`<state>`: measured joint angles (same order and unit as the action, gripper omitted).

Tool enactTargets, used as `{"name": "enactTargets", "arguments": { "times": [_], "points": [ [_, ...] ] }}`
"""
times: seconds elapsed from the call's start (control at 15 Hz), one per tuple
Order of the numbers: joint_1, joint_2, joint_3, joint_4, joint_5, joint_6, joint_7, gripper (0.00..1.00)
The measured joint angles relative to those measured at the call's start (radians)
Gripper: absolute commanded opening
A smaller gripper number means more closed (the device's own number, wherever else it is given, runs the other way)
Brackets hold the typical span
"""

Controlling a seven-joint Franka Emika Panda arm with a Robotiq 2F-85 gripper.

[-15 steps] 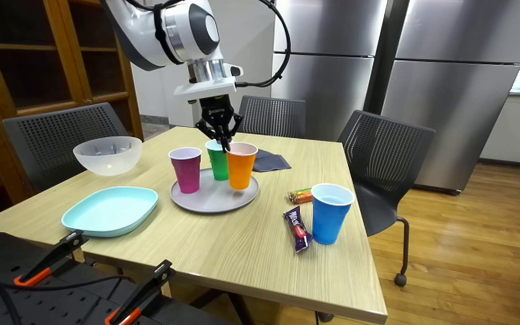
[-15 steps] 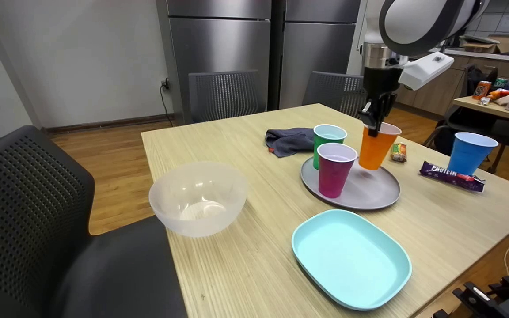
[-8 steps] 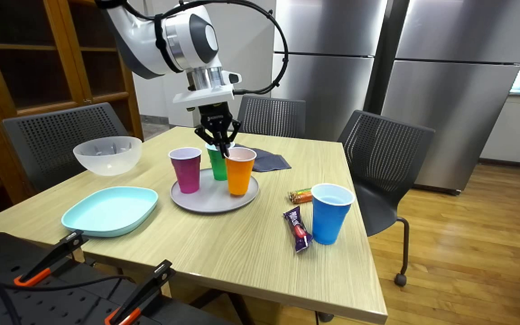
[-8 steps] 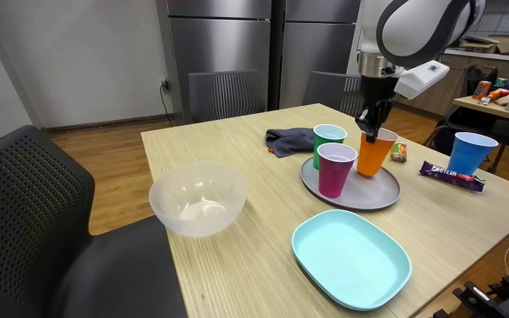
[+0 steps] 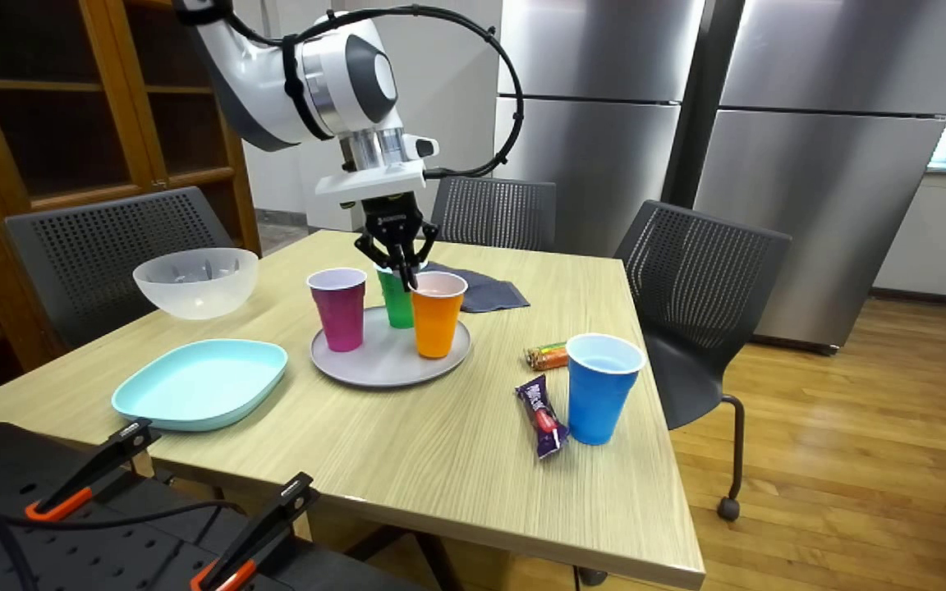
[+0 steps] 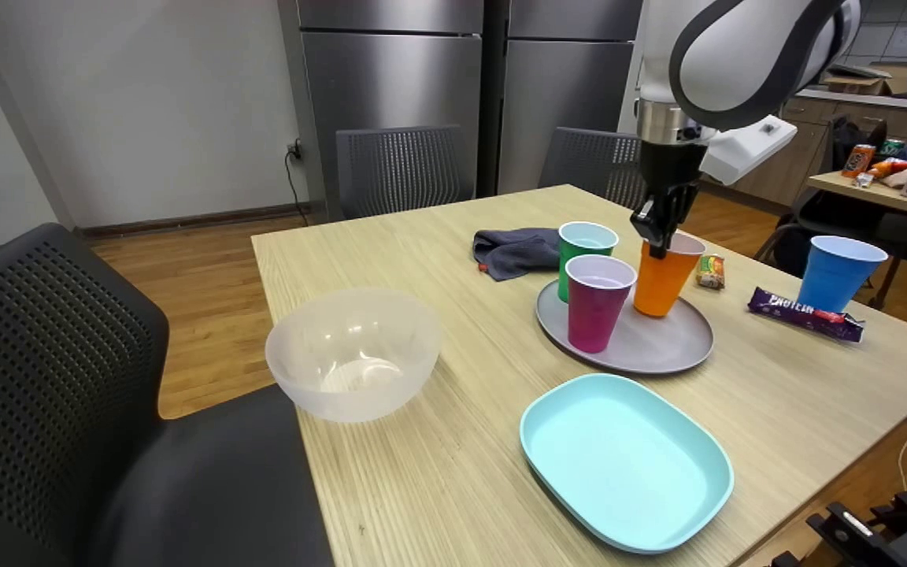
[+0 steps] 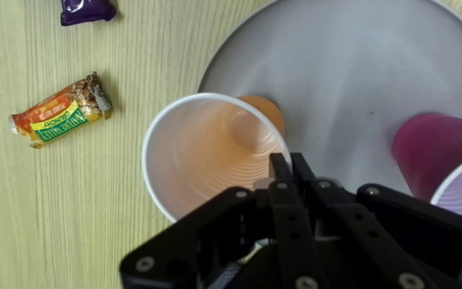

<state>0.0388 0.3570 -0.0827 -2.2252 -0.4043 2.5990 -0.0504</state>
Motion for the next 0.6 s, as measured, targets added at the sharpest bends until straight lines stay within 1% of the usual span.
{"name": "enactTargets", "arguments": {
  "times": [0.2, 0.33, 0.47, 0.53, 0.6],
  "points": [
    [0.004, 0.000, -0.006, 0.001, -0.005, 0.000, 0.000, 0.58],
    [0.004, 0.000, -0.006, 0.003, -0.005, 0.000, 0.000, 0.76],
    [0.004, -0.002, -0.006, 0.005, -0.005, 0.000, 0.000, 0.91],
    [0.004, -0.004, -0.006, 0.007, -0.004, 0.000, -0.001, 0.97],
    [0.004, -0.008, -0.006, 0.008, -0.003, -0.001, -0.002, 1.00]
  ]
}}
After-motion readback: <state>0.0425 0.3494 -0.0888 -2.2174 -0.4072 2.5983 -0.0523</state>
